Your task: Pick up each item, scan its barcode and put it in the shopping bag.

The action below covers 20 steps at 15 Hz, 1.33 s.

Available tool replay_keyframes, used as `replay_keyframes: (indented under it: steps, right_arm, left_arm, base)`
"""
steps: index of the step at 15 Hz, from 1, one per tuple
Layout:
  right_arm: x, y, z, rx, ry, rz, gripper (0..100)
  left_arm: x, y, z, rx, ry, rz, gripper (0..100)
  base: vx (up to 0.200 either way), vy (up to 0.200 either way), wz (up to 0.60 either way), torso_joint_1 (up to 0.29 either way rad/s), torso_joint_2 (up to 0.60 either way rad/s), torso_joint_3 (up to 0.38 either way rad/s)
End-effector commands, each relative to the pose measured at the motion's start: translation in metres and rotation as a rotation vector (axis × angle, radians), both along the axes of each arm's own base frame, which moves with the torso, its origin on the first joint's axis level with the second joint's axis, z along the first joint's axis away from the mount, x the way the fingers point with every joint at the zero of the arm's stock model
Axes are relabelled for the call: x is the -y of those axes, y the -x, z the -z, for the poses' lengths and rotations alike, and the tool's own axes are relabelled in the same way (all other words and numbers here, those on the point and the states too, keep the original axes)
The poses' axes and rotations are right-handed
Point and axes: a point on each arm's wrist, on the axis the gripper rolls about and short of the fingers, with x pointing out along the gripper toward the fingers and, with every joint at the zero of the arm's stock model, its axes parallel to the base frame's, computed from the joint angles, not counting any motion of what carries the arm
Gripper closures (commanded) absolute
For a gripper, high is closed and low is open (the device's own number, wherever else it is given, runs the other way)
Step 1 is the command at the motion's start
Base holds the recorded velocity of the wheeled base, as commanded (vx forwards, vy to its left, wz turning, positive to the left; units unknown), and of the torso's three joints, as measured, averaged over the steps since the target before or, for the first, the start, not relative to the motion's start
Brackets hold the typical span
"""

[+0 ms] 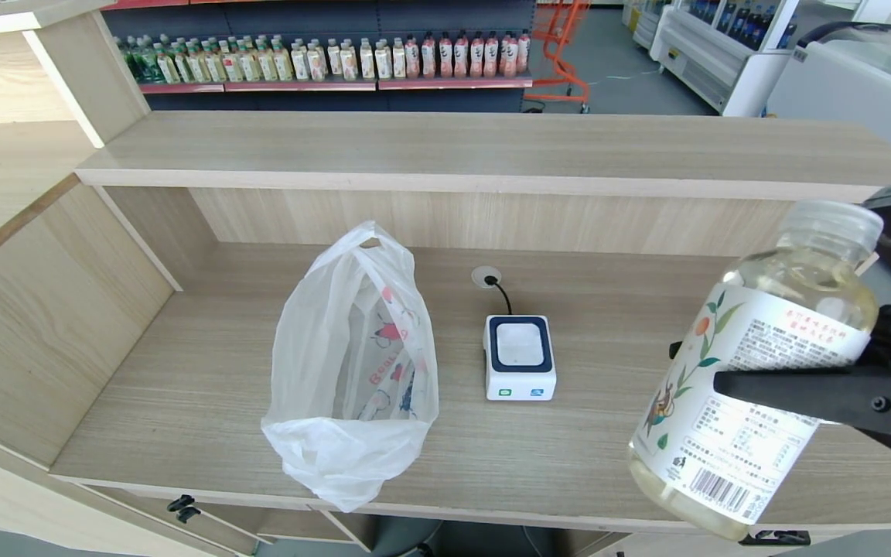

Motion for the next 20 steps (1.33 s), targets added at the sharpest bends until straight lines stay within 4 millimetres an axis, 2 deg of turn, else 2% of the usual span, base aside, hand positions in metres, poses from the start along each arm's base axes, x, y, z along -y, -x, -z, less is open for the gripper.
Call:
replay_keyframes:
  steps: [1, 14, 15, 17, 18, 20]
  right_arm:
    - [-0.001, 0.001, 0.0, 0.0, 0.0, -0.008, 100]
    - [-0.001, 0.001, 0.002, 0.052, 0.015, 0.02, 100]
    - [0.002, -0.007, 0.006, 0.137, 0.057, 0.092, 100]
    - [0.015, -0.037, 0.024, 0.376, 0.238, 0.249, 100]
    - [0.028, -0.056, 0.033, 0.558, 0.372, 0.306, 100]
    - [0.028, -0.077, 0.037, 0.698, 0.439, 0.344, 100]
  left_arm:
    - [0.0, 0.0, 0.0, 0.0, 0.0, -0.001, 0]
    - [0.0, 0.0, 0.0, 0.0, 0.0, -0.001, 0]
    - [0.0, 0.0, 0.0, 0.0, -0.001, -0.001, 0]
    - [0.0, 0.0, 0.0, 0.0, 0.0, -0.001, 0]
    - [0.0, 0.0, 0.0, 0.0, 0.0, -0.001, 0]
    - [0.0, 0.0, 0.0, 0.0, 0.0, -0.001, 0]
  base:
    - [0.0, 0.0, 0.0, 0.0, 0.0, 0.0]
    - [0.0, 0.0, 0.0, 0.0, 0.0, 0.0]
    - [0.0, 0.0, 0.0, 0.0, 0.0, 0.0]
    - [0.0, 0.0, 0.0, 0.0, 0.0, 0.0]
    - [0.0, 0.0, 0.0, 0.0, 0.0, 0.0]
    - [0.0, 0.0, 0.0, 0.0, 0.0, 0.0]
